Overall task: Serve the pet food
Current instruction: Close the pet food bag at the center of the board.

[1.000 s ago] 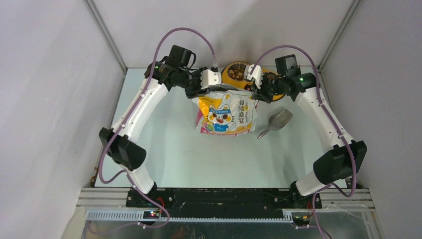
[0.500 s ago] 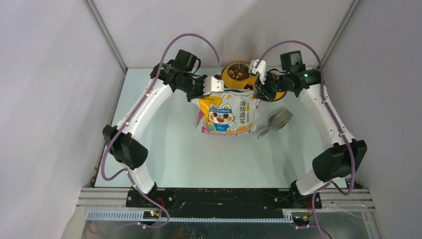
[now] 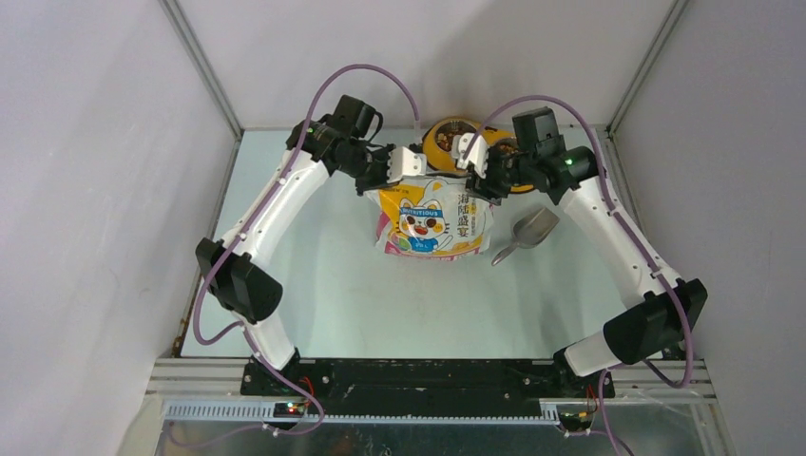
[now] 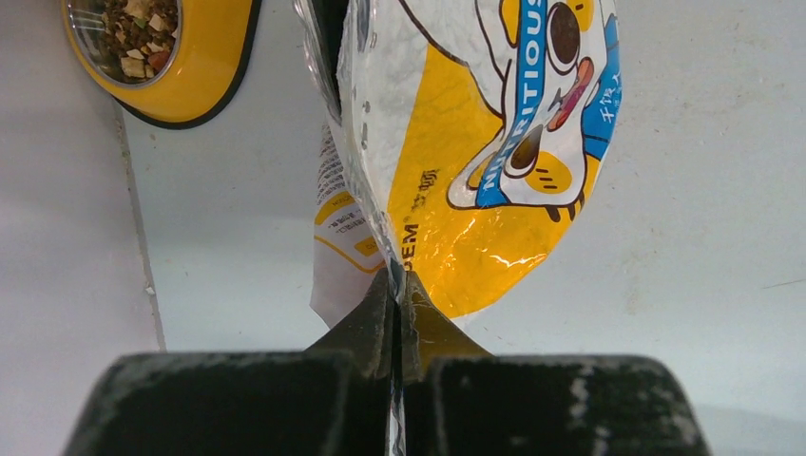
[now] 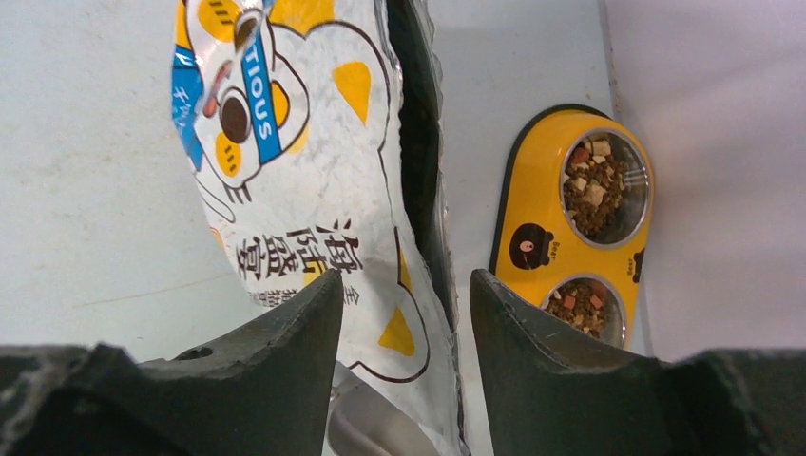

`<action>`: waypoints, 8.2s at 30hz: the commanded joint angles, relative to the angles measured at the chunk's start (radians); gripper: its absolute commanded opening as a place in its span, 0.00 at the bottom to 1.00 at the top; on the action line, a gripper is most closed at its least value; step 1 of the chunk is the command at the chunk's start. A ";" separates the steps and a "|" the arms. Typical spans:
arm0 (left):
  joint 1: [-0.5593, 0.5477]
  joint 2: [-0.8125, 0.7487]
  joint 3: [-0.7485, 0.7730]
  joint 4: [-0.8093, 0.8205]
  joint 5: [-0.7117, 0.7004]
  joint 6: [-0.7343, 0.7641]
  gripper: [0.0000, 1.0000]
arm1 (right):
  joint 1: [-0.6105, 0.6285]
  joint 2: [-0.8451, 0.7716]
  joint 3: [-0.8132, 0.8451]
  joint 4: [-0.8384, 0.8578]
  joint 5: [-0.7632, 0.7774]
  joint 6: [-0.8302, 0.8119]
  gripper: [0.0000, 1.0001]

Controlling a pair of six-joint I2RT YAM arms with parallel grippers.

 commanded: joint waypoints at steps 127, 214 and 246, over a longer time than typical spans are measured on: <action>-0.094 0.003 -0.014 0.230 0.011 -0.303 0.41 | -0.223 0.054 0.134 0.019 -0.330 0.243 0.00; 0.013 -0.066 -0.082 0.221 0.064 -0.366 0.00 | -0.109 0.053 0.039 -0.014 -0.156 0.121 0.04; 0.014 -0.074 -0.063 0.214 0.051 -0.365 0.00 | -0.116 -0.134 -0.150 0.105 -0.083 -0.012 0.46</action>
